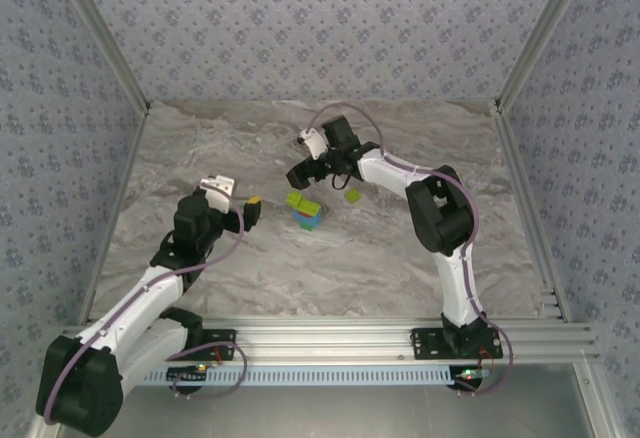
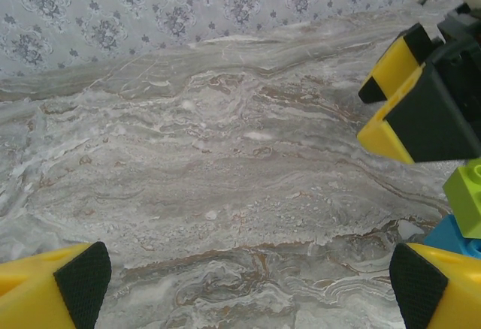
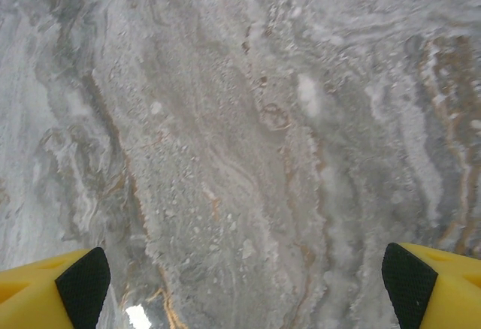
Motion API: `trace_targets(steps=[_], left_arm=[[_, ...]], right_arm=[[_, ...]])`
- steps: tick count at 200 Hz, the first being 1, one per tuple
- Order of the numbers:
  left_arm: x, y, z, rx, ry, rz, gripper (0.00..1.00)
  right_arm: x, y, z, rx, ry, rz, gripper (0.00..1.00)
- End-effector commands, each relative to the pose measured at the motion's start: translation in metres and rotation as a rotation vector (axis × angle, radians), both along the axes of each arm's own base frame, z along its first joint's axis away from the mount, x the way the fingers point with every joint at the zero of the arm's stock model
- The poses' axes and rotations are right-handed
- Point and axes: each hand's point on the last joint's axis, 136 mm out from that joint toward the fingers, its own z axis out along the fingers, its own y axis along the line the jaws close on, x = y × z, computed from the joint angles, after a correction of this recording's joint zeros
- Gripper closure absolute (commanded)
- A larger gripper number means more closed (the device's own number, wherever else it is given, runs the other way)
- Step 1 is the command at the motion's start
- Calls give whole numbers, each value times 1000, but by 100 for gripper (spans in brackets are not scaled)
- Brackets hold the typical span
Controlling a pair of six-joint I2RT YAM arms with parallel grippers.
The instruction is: Assemble a carrot with lego
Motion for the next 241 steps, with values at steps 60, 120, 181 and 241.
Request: trace_targets(steps=[60,120,181,241], left_arm=[[-6,-23,5,-46,-13,-139,2],[-5,-25,3,-51,-4,-143,2],[-3,-25,0,-48,6,-140,3],[-2,-26,-1,-45,13,-142,2]], right_arm=[[14,-110,7,-144,-83,-296,2],[-29,-151,-46,-152,20,-313,1],[-43,-148,-60,-133,-20,-304,3],[-55,-146,-93,-171,-2,-289,16]])
